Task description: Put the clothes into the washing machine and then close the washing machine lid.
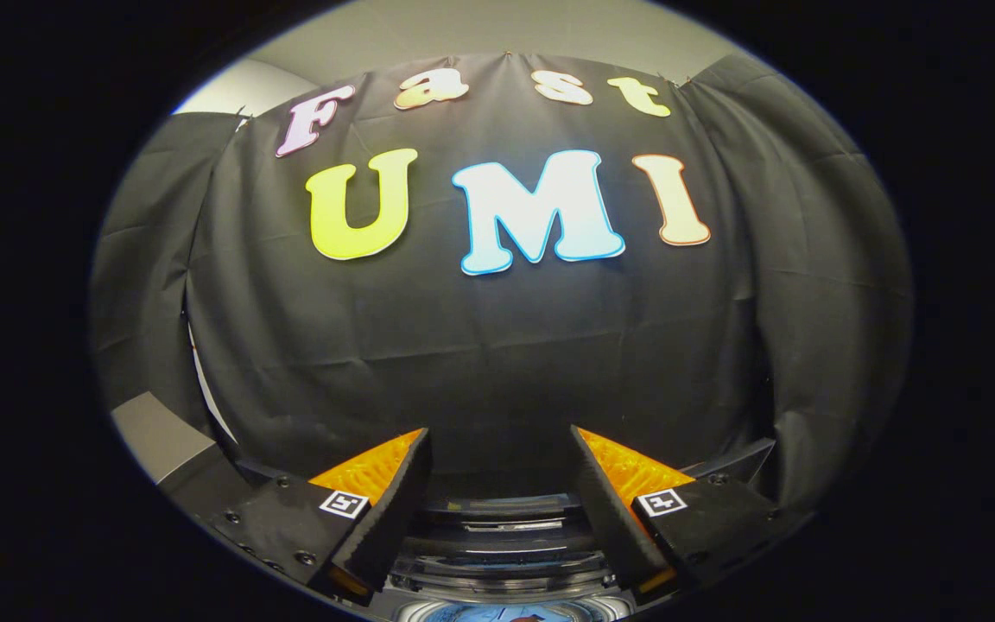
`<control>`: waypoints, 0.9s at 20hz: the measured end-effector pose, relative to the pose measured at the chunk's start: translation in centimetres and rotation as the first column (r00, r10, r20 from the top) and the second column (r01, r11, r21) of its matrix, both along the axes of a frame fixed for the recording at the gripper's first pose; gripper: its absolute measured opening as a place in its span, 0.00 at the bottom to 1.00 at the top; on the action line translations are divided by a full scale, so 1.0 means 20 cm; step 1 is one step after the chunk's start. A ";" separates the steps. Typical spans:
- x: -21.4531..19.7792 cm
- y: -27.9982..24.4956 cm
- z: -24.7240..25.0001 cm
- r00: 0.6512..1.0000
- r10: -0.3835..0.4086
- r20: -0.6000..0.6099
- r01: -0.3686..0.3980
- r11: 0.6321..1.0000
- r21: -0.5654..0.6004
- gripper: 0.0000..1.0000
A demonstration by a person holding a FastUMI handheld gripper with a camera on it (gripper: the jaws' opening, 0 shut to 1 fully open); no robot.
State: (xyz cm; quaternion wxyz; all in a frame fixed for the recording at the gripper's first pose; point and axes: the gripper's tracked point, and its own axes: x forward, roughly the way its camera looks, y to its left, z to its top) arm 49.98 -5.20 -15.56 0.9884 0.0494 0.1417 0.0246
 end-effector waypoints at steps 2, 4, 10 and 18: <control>0.01 0.01 -0.02 1.000 0.008 0.004 -0.007 1.000 -0.023 0.97; 0.00 0.01 -0.02 1.000 0.024 0.010 -0.023 0.998 -0.061 0.97; -0.10 0.01 0.00 0.999 0.042 0.017 -0.041 0.998 -0.041 0.97; -0.30 0.00 0.02 0.998 0.042 0.040 -0.040 0.998 -0.043 0.97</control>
